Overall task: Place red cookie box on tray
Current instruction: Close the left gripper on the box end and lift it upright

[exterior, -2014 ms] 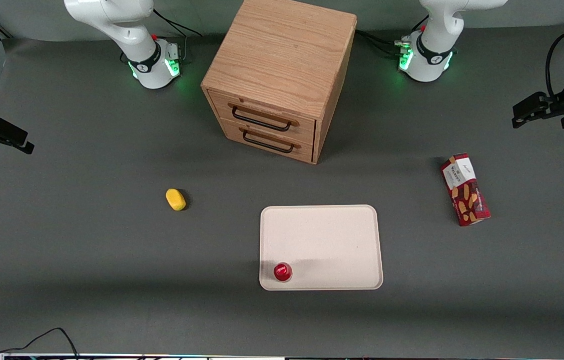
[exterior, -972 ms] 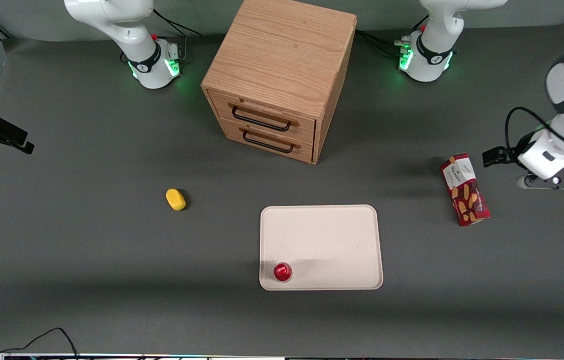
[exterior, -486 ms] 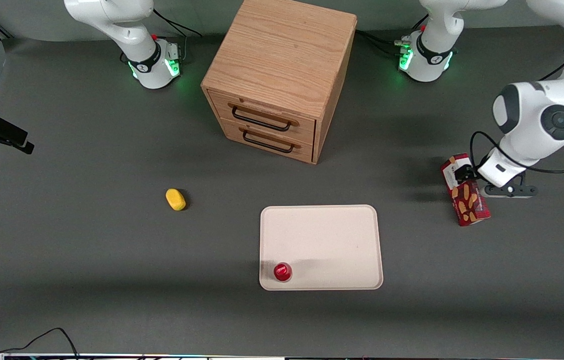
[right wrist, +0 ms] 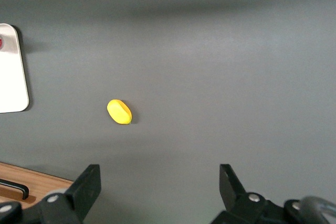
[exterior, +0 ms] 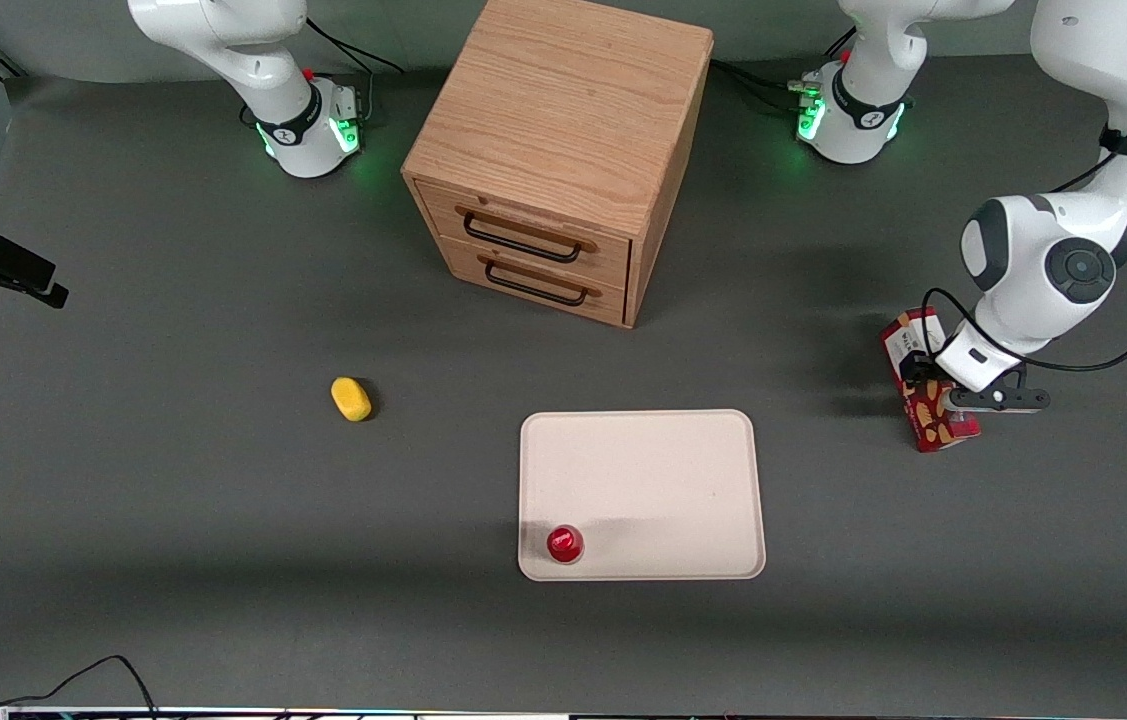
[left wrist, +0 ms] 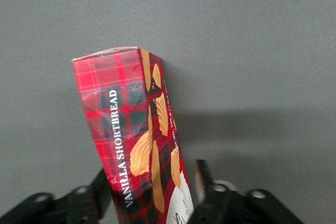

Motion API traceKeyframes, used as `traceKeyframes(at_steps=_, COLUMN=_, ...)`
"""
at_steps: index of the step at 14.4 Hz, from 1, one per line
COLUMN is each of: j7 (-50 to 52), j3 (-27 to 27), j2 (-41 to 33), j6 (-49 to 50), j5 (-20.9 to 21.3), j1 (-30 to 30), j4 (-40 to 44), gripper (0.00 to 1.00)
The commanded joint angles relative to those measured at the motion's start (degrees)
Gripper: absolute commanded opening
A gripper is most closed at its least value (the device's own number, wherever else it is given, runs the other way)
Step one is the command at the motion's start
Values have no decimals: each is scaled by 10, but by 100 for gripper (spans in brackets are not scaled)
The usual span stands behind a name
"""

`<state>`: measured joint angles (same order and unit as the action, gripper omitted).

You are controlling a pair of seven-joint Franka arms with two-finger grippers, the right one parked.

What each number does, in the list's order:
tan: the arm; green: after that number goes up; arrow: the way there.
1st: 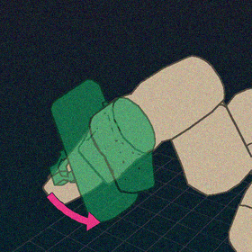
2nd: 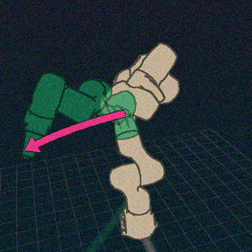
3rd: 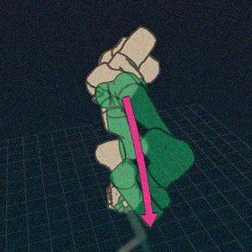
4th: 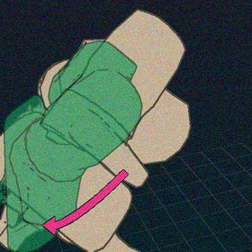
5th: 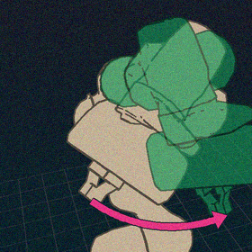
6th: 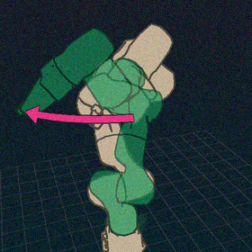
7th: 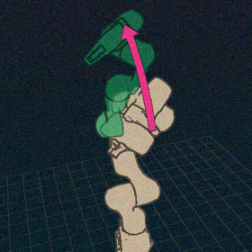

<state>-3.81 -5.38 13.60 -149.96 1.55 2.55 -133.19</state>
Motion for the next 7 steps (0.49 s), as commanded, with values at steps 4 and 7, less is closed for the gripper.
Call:
traceKeyframes(at_steps=4, j7=-13, j3=1, j2=-29, j6=34, j5=-20, j1=3, j4=2, gripper=0)
traceKeyframes(at_steps=7, j7=15, j3=6, j2=-90, j6=180, j5=-30, j1=19, j4=37, gripper=0)
